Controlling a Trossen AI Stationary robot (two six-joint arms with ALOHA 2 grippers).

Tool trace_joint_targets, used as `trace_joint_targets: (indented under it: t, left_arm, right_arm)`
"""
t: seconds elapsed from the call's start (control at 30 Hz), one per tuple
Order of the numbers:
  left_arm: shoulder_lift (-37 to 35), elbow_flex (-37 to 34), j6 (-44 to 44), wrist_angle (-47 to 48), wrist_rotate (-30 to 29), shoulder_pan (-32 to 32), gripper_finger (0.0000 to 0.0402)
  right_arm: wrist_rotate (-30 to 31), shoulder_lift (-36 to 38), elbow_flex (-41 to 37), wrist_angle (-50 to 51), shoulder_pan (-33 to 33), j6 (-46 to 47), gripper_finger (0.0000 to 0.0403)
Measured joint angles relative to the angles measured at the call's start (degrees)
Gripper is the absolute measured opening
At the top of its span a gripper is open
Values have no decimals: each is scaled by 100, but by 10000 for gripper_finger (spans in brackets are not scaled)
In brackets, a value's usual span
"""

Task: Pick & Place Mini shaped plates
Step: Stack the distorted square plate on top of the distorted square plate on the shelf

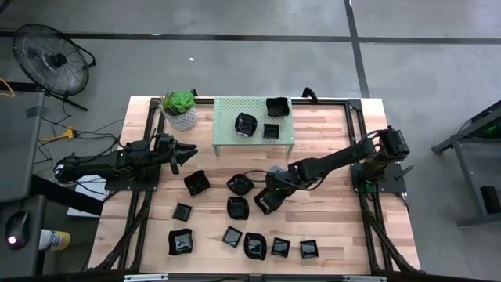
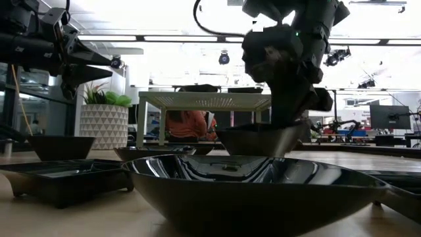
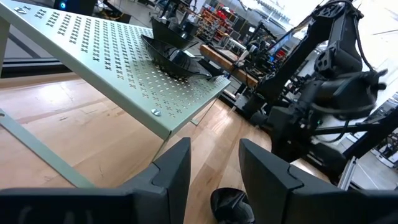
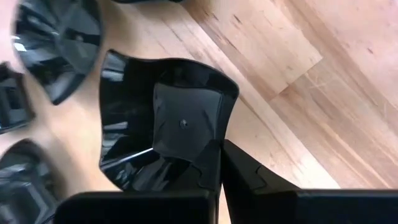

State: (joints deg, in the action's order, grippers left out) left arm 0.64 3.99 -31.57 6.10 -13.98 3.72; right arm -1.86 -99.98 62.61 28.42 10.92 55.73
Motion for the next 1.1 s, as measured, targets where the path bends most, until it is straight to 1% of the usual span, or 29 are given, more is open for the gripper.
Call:
trace_joint_targets:
  t: [0.23, 0.43, 0.63, 0.87, 1.1]
  left_arm:
    - [1, -1, 0, -1, 0, 0, 134]
    - [1, -1, 0, -1, 0, 1, 133]
    - [1, -2, 0, -1, 0, -1, 134]
    - [0, 0, 0, -1, 0, -1, 133]
    - [1, -2, 0, -1, 0, -1, 133]
  right_arm:
    - [54, 453, 0, 84, 0, 18, 2]
    - [213, 882, 0, 332, -23, 30, 1]
    - [421, 1382, 0, 584, -186, 17, 1]
    - [491, 2045, 0, 727, -604, -92, 1]
    - [339, 2647, 0, 765, -1326, -312, 0]
